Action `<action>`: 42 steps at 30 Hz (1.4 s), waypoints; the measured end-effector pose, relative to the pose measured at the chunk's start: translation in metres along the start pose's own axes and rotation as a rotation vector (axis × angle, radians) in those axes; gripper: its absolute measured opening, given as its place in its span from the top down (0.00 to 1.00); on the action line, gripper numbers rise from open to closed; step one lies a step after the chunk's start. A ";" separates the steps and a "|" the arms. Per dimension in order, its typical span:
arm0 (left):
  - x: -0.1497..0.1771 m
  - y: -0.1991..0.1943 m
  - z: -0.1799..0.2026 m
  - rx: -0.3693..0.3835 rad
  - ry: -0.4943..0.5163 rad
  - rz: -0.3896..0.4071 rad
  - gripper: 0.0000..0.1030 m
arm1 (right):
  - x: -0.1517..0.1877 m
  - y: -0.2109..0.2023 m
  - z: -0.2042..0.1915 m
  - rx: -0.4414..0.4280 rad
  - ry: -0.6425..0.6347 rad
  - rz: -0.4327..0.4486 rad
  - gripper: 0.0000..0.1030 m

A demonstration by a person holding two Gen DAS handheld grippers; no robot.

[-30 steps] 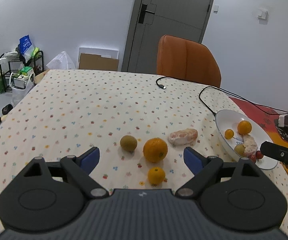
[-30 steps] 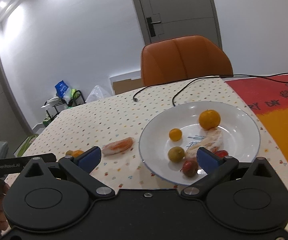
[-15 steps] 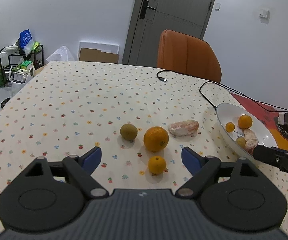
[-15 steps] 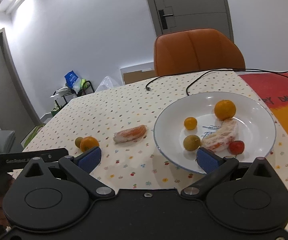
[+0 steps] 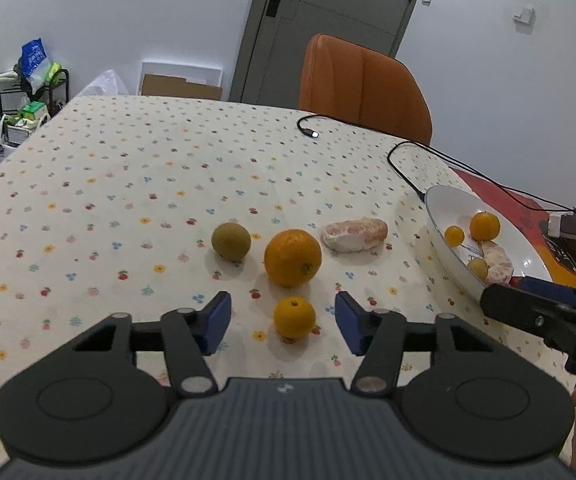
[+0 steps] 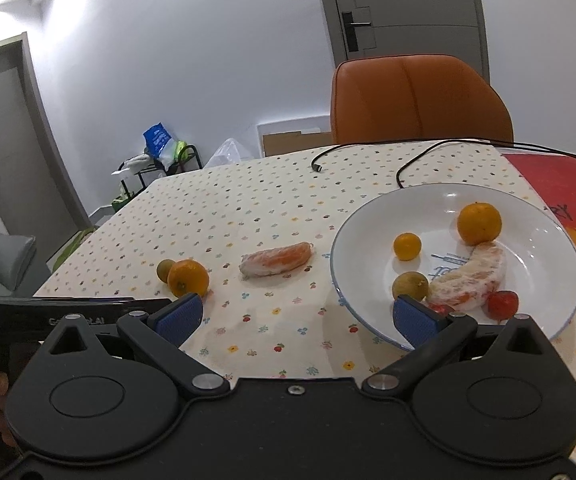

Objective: Organize fruits
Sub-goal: 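Close the left tool on a small mandarin while the right tool approaches the large orange, then close the right tool on the large orange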

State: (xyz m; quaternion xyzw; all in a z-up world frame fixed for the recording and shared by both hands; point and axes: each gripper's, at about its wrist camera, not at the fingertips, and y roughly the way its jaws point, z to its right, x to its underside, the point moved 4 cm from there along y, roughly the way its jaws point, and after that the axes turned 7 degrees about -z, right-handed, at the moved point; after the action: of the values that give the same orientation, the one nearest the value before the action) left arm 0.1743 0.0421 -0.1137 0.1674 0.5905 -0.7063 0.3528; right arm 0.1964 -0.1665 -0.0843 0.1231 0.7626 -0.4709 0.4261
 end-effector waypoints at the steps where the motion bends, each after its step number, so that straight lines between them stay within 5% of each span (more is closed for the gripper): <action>1: 0.000 0.002 0.001 0.005 0.001 -0.004 0.47 | 0.000 0.001 0.000 -0.002 -0.001 -0.001 0.00; 4: 0.002 0.012 0.001 0.005 -0.001 -0.019 0.49 | -0.001 0.004 -0.001 -0.008 -0.003 -0.003 0.00; 8: -0.001 0.016 0.002 0.005 0.006 -0.014 0.78 | -0.002 0.008 -0.004 -0.015 -0.009 -0.010 0.00; 28: -0.006 -0.007 -0.050 -0.105 -0.084 0.037 0.78 | -0.022 0.033 -0.033 -0.041 -0.054 -0.002 0.03; 42: -0.005 -0.022 -0.078 -0.103 -0.159 0.077 0.78 | -0.028 0.061 -0.064 -0.063 -0.114 -0.030 0.03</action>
State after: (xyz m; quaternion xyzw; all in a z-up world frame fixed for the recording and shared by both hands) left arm 0.1482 0.1187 -0.1135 0.1148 0.5893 -0.6720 0.4335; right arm 0.2150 -0.0756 -0.0877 0.0708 0.7533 -0.4592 0.4655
